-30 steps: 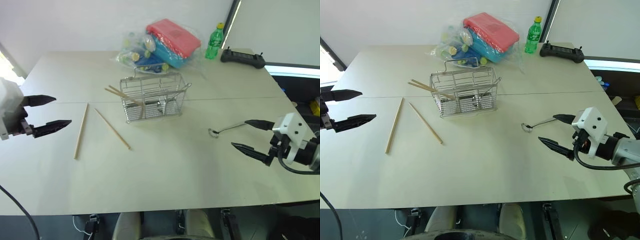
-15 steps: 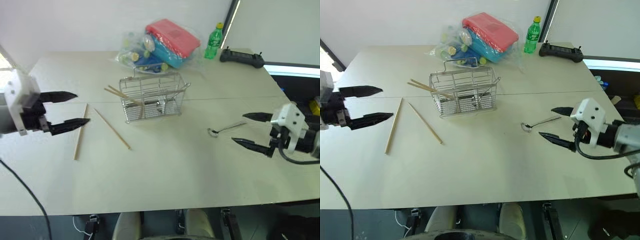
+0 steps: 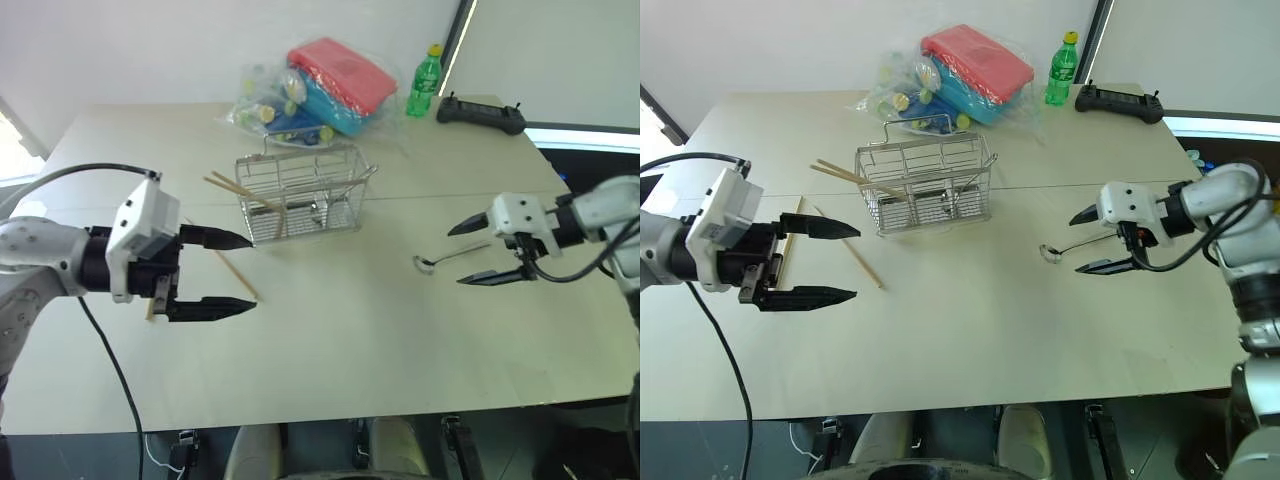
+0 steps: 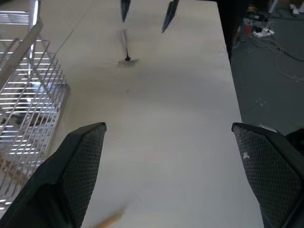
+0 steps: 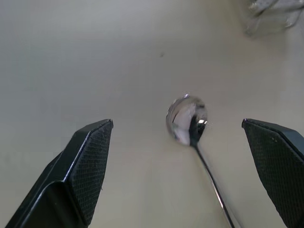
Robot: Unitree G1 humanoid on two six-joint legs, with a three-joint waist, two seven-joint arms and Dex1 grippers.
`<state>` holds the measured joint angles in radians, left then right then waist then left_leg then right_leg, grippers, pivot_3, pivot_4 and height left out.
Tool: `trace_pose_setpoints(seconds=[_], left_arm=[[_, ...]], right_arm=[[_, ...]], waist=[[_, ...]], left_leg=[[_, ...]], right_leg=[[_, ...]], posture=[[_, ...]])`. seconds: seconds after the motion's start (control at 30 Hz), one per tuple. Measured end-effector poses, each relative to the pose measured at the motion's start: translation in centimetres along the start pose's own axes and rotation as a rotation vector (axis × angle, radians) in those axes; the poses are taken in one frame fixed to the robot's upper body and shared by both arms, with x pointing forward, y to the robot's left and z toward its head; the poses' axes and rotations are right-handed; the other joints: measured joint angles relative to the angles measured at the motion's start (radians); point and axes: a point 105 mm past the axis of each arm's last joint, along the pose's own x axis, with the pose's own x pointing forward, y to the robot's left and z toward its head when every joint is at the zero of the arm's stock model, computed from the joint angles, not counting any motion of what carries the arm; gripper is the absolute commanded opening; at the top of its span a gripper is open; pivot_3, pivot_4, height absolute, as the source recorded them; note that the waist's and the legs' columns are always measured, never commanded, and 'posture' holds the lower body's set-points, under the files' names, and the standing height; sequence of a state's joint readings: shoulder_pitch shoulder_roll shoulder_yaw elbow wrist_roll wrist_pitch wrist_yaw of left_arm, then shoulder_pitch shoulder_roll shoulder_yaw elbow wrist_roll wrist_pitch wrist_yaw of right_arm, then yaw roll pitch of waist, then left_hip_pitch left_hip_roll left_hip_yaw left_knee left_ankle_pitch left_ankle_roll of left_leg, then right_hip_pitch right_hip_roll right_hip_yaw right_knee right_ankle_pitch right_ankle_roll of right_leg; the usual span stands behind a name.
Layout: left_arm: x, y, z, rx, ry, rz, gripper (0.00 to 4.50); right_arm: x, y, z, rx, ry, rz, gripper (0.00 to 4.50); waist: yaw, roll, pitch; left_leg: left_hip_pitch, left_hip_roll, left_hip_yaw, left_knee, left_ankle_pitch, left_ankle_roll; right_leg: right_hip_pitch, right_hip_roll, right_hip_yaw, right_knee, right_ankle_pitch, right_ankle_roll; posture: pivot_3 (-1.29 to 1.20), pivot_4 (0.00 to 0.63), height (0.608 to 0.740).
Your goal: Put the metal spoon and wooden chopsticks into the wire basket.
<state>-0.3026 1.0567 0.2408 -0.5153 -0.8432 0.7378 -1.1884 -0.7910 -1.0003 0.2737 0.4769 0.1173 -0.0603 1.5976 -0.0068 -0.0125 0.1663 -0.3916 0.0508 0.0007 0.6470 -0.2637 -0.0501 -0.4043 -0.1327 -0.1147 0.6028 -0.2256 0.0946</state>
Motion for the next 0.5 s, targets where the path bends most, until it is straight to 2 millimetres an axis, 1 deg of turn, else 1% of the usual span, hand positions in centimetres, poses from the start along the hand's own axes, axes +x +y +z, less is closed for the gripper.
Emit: trace_pose_setpoints(seconds=[0.1,0.23,0.3,0.4,0.5], left_arm=[[0.4,-0.2,0.2,0.006,-0.008,-0.002,4.47],[0.9,-0.6,0.3,-0.004,-0.019,0.003,4.47],[0.9,-0.9,0.4,-0.021,-0.026,0.016,4.47],[0.8,-1.3,0.7,-0.029,-0.038,0.030,4.47],[0.8,-1.4,0.8,-0.046,-0.043,0.042,4.47]], right_arm=[[1.0,-1.1,-0.9,-0.002,0.068,0.050,4.50],[2.2,-1.4,-2.6,0.011,0.145,0.095,4.50],[3.0,-1.8,-3.6,0.015,0.188,0.084,4.50],[3.9,-1.9,-4.8,0.028,0.227,0.067,4.50],[4.0,-2.4,-5.0,0.028,0.248,0.037,4.50]], waist=[[-0.007,0.000,0.000],[-0.007,0.000,0.000],[-0.008,0.000,0.000],[-0.007,0.000,0.000],[-0.008,-0.001,0.000]], left_leg=[[0.000,0.000,0.000,0.000,0.000,0.000],[0.000,0.000,0.000,0.000,0.000,0.000],[0.000,0.000,0.000,0.000,0.001,-0.001],[0.000,0.000,0.000,0.000,0.001,-0.002],[0.001,0.000,0.000,0.001,0.002,-0.003]], right_leg=[[0.000,0.000,0.000,0.000,0.003,-0.002],[-0.001,0.000,0.000,0.001,0.003,-0.001],[-0.001,0.000,0.000,0.001,0.003,-0.001],[-0.001,0.000,0.000,0.002,0.003,-0.001],[0.000,0.000,0.001,0.005,0.003,-0.001]], posture=[[0.00,0.150,0.678],[0.00,0.150,0.678],[0.00,0.150,0.678],[0.00,0.150,0.678],[0.00,0.150,0.678]])
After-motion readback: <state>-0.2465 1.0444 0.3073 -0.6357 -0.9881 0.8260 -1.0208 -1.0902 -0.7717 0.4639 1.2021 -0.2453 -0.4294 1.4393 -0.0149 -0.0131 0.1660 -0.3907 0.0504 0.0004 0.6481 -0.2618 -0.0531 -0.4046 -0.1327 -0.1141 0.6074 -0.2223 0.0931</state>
